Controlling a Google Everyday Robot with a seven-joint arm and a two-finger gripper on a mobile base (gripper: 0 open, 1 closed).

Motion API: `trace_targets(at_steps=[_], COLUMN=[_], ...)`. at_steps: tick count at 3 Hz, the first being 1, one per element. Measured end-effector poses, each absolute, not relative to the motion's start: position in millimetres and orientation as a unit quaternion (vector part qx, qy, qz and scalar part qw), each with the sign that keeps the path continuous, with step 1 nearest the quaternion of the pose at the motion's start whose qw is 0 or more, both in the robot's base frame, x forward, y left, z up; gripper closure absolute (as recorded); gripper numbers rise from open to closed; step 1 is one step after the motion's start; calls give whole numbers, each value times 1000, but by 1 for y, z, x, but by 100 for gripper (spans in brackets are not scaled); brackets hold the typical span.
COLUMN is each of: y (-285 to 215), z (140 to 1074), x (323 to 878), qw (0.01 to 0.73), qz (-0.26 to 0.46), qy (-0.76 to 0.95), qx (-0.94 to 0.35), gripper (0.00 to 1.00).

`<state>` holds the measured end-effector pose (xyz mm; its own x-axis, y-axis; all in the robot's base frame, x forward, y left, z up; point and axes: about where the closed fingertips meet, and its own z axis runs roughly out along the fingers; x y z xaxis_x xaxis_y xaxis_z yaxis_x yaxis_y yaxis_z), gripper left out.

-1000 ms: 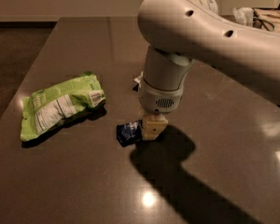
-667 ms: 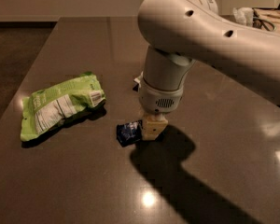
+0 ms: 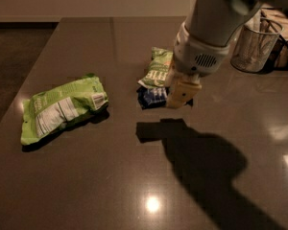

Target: Pick rxbar blueberry

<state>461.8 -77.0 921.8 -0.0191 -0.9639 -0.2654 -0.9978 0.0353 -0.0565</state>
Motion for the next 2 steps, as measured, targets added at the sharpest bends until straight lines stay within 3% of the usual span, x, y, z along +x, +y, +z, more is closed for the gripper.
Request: trace_targets(at_steps=[2], y=[-92], z=[963], x=[477], qw=[153], qz=[71], qy=[723], qx=[-670], gripper=[100])
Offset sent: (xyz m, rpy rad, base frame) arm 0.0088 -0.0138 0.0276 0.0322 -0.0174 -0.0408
